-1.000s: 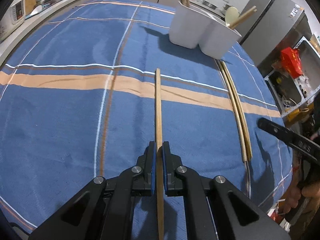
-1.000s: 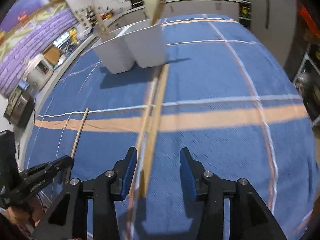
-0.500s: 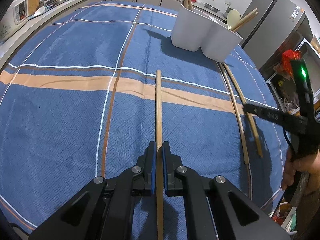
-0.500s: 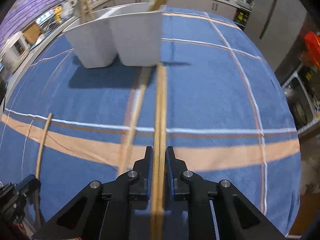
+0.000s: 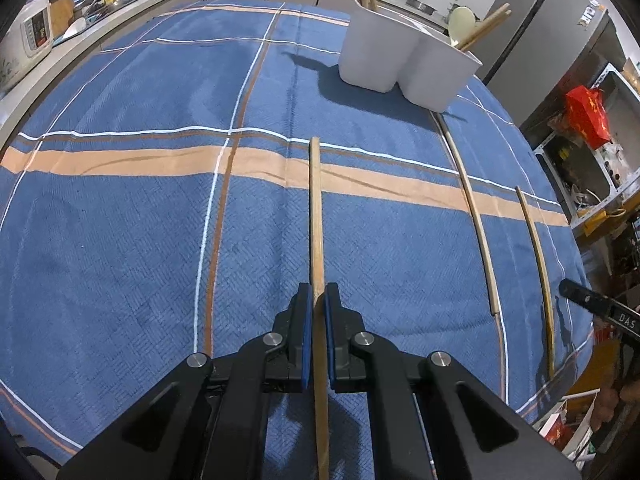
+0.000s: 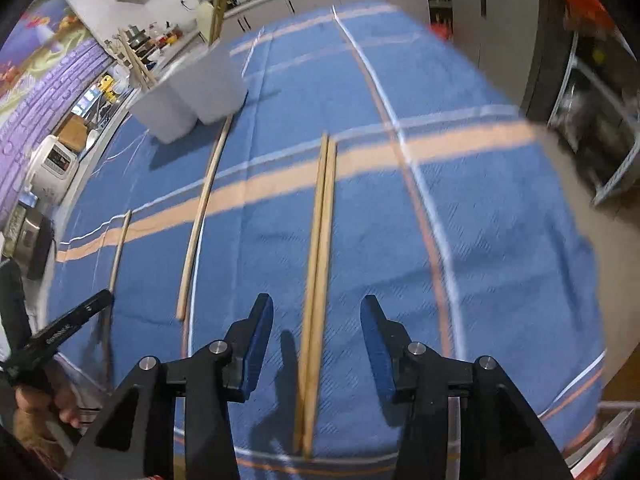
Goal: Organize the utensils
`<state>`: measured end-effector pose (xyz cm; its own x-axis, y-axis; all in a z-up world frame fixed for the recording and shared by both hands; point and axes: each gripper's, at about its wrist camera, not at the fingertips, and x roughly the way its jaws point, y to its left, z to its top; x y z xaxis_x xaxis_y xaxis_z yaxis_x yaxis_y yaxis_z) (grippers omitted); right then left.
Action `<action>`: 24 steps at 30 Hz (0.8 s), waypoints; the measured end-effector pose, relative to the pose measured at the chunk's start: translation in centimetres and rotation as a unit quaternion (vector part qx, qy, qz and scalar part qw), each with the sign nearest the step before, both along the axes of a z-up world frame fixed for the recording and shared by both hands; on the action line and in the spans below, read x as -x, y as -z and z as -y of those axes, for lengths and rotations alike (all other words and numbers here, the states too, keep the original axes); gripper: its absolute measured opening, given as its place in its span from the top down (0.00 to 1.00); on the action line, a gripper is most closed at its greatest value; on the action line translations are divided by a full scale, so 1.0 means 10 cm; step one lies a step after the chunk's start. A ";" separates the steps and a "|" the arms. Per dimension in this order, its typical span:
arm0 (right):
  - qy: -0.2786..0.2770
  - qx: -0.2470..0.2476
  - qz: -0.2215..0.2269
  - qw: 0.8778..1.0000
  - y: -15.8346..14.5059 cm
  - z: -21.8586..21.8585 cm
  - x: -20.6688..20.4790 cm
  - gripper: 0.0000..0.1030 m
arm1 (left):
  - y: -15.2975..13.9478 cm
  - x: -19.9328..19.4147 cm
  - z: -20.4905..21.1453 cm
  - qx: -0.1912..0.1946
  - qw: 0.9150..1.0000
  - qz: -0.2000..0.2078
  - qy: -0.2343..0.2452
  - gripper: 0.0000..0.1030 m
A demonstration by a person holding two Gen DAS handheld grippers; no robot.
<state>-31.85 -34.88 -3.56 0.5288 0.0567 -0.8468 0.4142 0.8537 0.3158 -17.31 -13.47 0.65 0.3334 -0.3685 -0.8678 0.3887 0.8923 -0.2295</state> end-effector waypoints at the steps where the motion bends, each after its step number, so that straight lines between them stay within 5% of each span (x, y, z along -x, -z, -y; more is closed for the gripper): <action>1: -0.004 0.001 0.005 1.000 -0.03 -0.01 -0.04 0.52 | 0.00 -0.02 0.00 -0.002 1.000 -0.001 -0.002 0.94; 5: -0.060 0.007 0.029 0.998 -0.13 -0.20 -0.37 0.52 | 0.00 -0.15 0.03 -0.010 1.000 0.001 0.000 0.94; 13: -0.118 0.068 -0.020 0.990 0.10 -0.75 -1.27 0.55 | -0.01 -0.29 0.11 -0.016 1.000 0.002 -0.004 0.94; 14: -0.119 0.084 -0.021 0.989 0.10 -0.78 -1.30 0.59 | -0.01 -0.28 0.11 -0.018 1.000 0.004 -0.004 0.94; 15: -0.120 0.101 -0.030 0.987 0.10 -0.82 -1.34 0.74 | -0.01 -0.27 0.12 -0.021 1.000 0.007 -0.003 0.94; 17: -0.111 0.111 -0.043 0.987 0.10 -0.83 -1.36 0.92 | -0.02 -0.26 0.13 -0.026 1.000 0.014 -0.003 0.94; 24: -0.086 0.077 -0.053 0.992 0.08 -0.74 -0.80 0.93 | -0.01 -0.14 0.08 0.002 1.000 -0.011 -0.005 0.94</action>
